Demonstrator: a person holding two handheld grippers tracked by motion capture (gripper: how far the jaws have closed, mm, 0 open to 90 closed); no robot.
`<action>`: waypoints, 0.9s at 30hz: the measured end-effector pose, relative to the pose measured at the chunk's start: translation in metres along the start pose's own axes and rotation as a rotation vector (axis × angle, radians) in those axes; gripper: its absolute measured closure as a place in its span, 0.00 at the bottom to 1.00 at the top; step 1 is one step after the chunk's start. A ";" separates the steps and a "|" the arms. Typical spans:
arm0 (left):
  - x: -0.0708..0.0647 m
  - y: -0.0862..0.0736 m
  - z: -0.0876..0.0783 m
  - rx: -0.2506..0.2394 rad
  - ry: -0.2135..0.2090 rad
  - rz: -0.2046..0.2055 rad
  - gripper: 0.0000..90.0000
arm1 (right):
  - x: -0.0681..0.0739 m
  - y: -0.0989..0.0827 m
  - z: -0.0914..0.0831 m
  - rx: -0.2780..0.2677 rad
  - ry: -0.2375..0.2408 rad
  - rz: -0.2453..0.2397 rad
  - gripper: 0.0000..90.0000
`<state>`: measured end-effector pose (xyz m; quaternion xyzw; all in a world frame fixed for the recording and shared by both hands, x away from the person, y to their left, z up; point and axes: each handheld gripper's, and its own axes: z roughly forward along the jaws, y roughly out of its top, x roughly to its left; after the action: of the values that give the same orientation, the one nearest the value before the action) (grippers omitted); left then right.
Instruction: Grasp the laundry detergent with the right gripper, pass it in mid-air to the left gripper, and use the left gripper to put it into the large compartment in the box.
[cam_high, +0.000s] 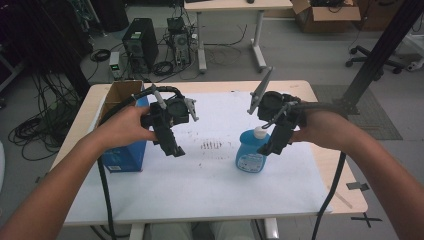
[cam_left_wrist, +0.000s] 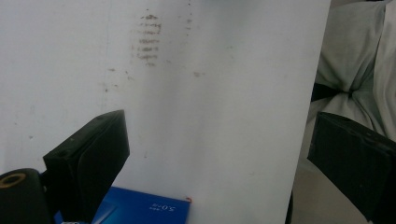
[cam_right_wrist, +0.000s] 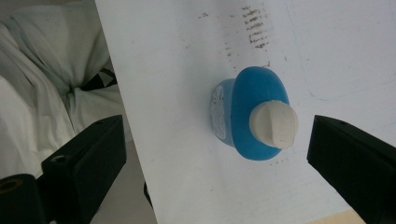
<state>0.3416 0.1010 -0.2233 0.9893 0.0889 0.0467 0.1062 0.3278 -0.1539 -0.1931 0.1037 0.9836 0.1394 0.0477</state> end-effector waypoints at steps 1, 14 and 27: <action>0.000 0.000 0.000 0.000 0.001 -0.001 0.06 | 0.000 0.000 0.000 0.001 -0.001 0.001 0.05; -0.001 0.002 0.000 -0.004 0.006 -0.004 0.06 | -0.003 -0.008 -0.004 -0.002 -0.015 0.015 0.04; 0.000 0.005 0.002 -0.002 0.002 -0.006 0.06 | -0.014 -0.023 -0.004 -0.021 -0.014 0.047 0.04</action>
<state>0.3422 0.0959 -0.2240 0.9889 0.0918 0.0476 0.1070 0.3366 -0.1792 -0.1948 0.1274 0.9790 0.1502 0.0526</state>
